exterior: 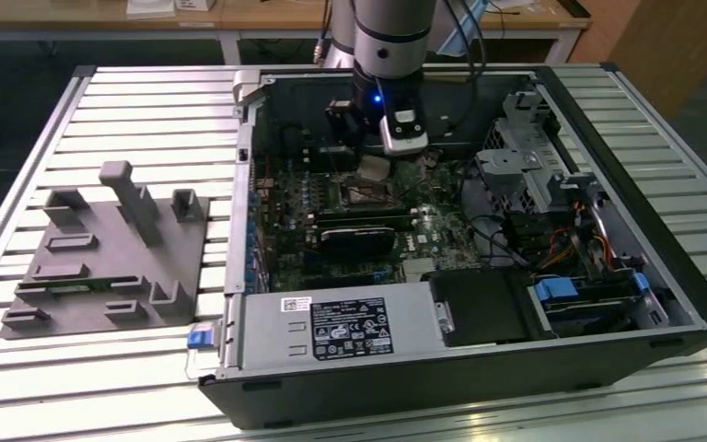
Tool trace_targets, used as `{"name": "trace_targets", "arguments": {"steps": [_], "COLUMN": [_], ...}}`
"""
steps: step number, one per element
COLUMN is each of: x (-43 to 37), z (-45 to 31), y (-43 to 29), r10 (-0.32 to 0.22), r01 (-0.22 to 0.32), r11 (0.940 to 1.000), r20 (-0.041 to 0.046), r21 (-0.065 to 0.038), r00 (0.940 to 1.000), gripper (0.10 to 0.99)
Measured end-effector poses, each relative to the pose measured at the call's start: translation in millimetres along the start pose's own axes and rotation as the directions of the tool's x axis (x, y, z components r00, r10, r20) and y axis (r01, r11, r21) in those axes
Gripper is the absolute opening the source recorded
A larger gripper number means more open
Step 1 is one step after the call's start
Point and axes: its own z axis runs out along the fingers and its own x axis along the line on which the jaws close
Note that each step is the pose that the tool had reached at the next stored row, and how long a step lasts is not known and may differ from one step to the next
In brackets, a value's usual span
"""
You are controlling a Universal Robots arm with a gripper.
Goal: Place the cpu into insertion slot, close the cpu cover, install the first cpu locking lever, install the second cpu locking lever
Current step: 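Place the cpu into insertion slot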
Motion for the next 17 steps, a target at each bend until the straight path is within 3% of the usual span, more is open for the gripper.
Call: {"name": "trace_targets", "arguments": {"steps": [4, 8, 12, 17], "x": [0.0, 0.0, 0.0, 0.0], "z": [0.1, 0.2, 0.2, 0.3], "y": [0.0, 0.0, 0.0, 0.0], "r10": [0.062, 0.122, 0.181, 0.252], "r01": [-0.062, -0.122, -0.181, -0.252], "r11": [0.9981, 0.9925, 0.9834, 0.9677], "r20": [0.0051, 0.0101, 0.0150, 0.0207], "r21": [-0.001, -0.002, -0.004, -0.006], "r00": [0.9981, 0.9925, 0.9833, 0.9675], "gripper": [0.541, 0.541, 0.541, 0.541]}}
